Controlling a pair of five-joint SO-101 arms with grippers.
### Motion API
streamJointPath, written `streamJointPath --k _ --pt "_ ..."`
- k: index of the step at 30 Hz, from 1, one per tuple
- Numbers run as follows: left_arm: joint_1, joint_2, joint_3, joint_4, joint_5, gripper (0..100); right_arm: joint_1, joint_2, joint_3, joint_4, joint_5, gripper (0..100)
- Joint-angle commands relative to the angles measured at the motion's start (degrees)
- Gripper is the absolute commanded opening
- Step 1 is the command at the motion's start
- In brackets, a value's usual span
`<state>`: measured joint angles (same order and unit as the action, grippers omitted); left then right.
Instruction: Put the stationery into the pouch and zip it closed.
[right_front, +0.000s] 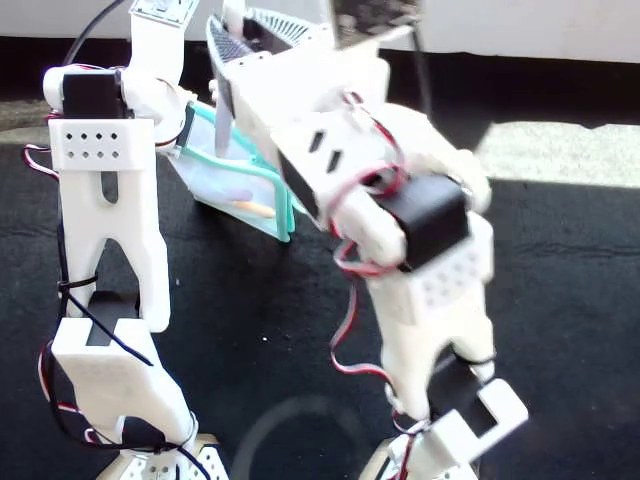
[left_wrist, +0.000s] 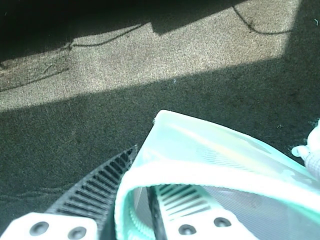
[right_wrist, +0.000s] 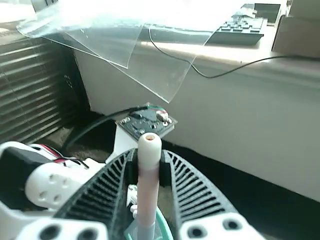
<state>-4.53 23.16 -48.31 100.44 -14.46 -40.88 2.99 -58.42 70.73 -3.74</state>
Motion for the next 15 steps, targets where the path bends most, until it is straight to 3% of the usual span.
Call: streamJointPath --k 1,15 --pt "-0.22 0.92 -0.04 -0.35 -0.62 1 0.04 2.51 -1.19 1.01 -0.35 0.5" --pt "-0.22 0.92 -0.04 -0.35 -0.62 1 2.51 12.00 -1.45 2.68 -0.35 0.5"
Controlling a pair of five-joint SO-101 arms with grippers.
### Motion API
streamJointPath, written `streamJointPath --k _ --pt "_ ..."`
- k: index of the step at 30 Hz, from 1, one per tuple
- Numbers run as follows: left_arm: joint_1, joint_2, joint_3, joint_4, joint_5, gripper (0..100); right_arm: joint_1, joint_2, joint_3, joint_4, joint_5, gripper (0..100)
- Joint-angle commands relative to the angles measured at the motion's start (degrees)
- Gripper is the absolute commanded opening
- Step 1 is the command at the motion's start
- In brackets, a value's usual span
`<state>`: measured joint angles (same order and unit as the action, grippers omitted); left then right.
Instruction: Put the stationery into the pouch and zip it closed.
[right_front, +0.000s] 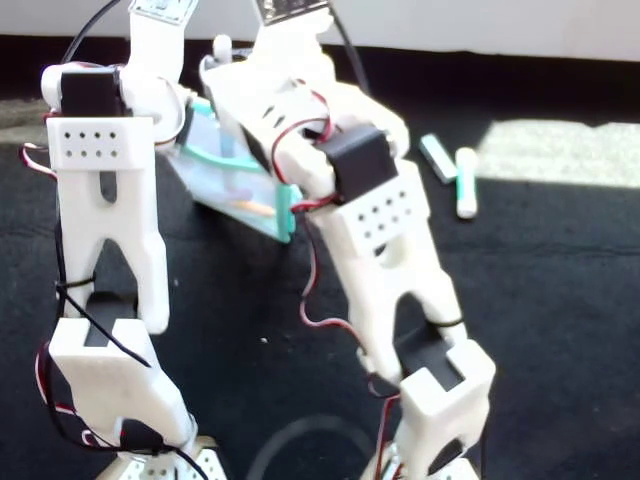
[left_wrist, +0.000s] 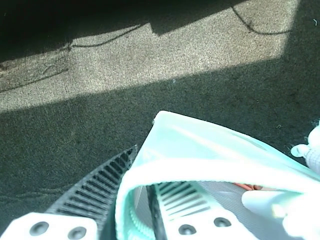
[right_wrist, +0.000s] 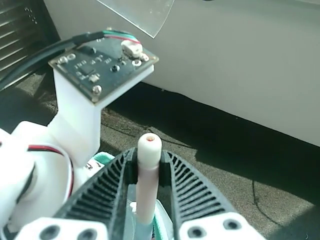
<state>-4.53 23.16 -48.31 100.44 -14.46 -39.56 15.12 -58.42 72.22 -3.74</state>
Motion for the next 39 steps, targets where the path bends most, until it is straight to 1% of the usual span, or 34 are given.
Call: streamJointPath --k 1,3,7,8,13,21,24,28,30,32,33,35,39 --pt "-0.22 0.92 -0.04 -0.35 -0.62 1 1.10 -0.13 -1.71 2.24 -0.35 1.0" --pt "-0.22 0.92 -0.04 -0.35 -0.62 1 1.01 -0.22 -1.80 4.62 -0.35 3.4" --pt "-0.22 0.92 -0.04 -0.35 -0.62 1 0.92 -0.31 -1.80 10.68 -0.62 21.7" --pt "-0.22 0.92 -0.04 -0.35 -0.62 1 0.75 -0.31 -1.89 11.56 -0.62 23.8" --pt "-0.22 0.92 -0.04 -0.35 -0.62 1 0.31 -2.24 -4.35 12.09 -0.62 23.1" --pt "-0.22 0.92 -0.04 -0.35 -0.62 1 1.36 -6.64 -13.49 12.18 -0.35 23.1" --pt "-0.22 0.92 -0.04 -0.35 -0.62 1 6.90 -7.60 -14.99 11.91 -0.35 23.1" --pt "-0.22 0.92 -0.04 -0.35 -0.62 1 22.46 -6.29 -11.56 12.53 -0.62 22.8" --pt "-0.22 0.92 -0.04 -0.35 -0.62 1 29.58 -3.47 -5.67 12.26 -0.44 18.8" --pt "-0.22 0.92 -0.04 -0.35 -0.62 1 34.68 0.22 0.66 11.74 -0.26 12.4" --pt "-0.22 0.92 -0.04 -0.35 -0.62 1 36.62 2.59 3.47 10.68 -0.18 9.8" --pt "-0.22 0.92 0.04 -0.35 -0.62 1 39.43 7.60 8.13 8.48 0.00 10.0" --pt "-0.04 0.92 0.04 -0.18 -0.62 1 41.19 17.89 9.71 5.23 6.24 20.0"
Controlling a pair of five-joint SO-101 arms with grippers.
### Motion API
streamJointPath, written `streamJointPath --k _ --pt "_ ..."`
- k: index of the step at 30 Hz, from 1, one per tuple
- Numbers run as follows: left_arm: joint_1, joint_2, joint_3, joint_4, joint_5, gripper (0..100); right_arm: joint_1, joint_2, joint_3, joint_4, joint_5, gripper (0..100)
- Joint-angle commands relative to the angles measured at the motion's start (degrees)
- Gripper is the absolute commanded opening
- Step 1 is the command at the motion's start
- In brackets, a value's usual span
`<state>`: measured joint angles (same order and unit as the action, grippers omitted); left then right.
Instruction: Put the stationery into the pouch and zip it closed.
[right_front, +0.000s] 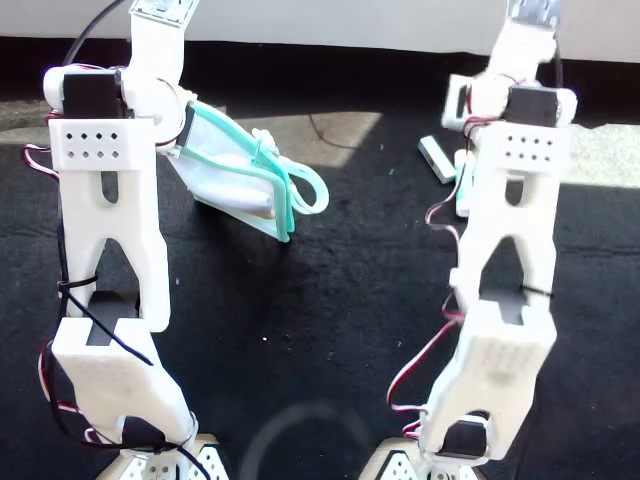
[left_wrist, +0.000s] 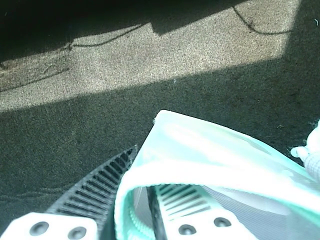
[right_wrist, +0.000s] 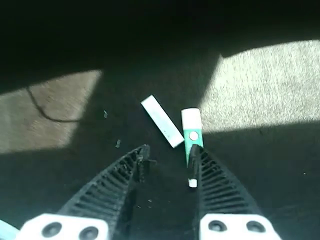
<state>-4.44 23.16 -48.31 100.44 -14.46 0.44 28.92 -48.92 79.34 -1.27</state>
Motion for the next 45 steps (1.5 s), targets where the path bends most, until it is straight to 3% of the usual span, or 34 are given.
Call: streamJointPath --k 1,3,16,26,32,37,45 --pt "-0.13 0.92 0.04 -0.18 -0.62 1 1.01 6.46 -0.13 -2.33 5.45 22.6" --pt "-0.22 0.92 0.04 -0.18 -0.62 1 0.57 11.21 -1.89 -3.47 8.70 26.0" --pt "0.04 4.70 -0.40 -0.44 -0.62 1 -6.81 34.51 -24.48 -10.33 21.10 22.4" --pt "0.04 5.58 -0.40 -0.44 -0.62 1 -3.65 40.48 -25.63 -13.76 21.54 22.4" --pt "0.66 5.58 -0.40 -0.44 -0.62 1 -3.56 42.95 -25.63 -12.79 27.08 21.9" --pt "0.75 5.58 -0.40 -0.44 -0.62 1 -4.35 40.40 -26.15 -7.43 27.08 0.0" --pt "0.66 5.58 -0.40 -0.44 -0.62 1 -7.08 30.11 -26.15 -0.66 26.81 0.6"
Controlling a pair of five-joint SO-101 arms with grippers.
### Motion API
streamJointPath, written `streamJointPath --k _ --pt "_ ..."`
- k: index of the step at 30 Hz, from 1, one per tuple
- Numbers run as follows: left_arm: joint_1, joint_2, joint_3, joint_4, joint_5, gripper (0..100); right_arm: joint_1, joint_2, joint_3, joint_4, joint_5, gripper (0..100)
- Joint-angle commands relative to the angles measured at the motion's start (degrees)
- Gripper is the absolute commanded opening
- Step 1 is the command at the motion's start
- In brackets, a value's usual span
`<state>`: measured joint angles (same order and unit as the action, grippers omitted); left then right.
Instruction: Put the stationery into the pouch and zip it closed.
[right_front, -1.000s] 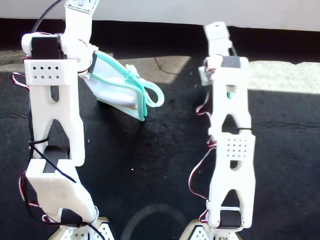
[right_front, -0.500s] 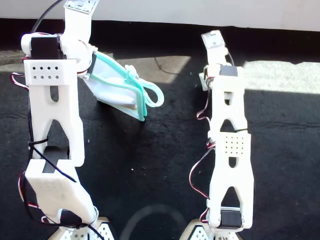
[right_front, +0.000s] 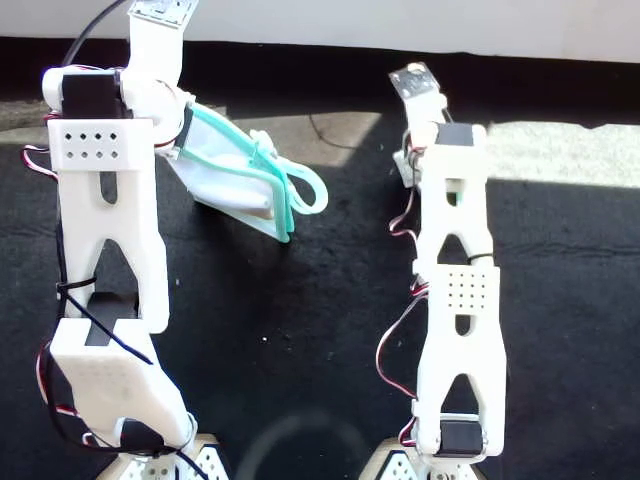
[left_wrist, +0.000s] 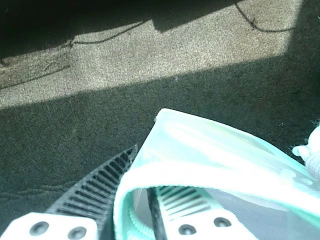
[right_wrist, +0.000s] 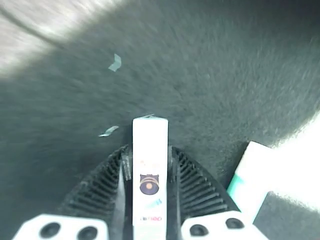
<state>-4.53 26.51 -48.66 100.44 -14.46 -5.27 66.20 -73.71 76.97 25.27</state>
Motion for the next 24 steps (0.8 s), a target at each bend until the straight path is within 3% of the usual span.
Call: streamJointPath --k 1,11,15,24 --pt "0.75 2.24 -0.04 -0.44 -0.62 1 -1.63 -8.04 -1.27 1.98 0.26 0.6" --pt "0.75 2.24 -0.04 -0.44 -0.62 1 -3.74 -11.56 -1.36 16.57 -1.76 0.6" --pt "0.75 2.24 -0.04 -0.44 -0.62 1 -3.47 -12.79 -1.36 18.86 -8.97 0.6" --pt "0.66 2.24 -0.04 -0.44 -0.62 1 -3.47 -16.31 -1.27 24.04 -9.49 0.6"
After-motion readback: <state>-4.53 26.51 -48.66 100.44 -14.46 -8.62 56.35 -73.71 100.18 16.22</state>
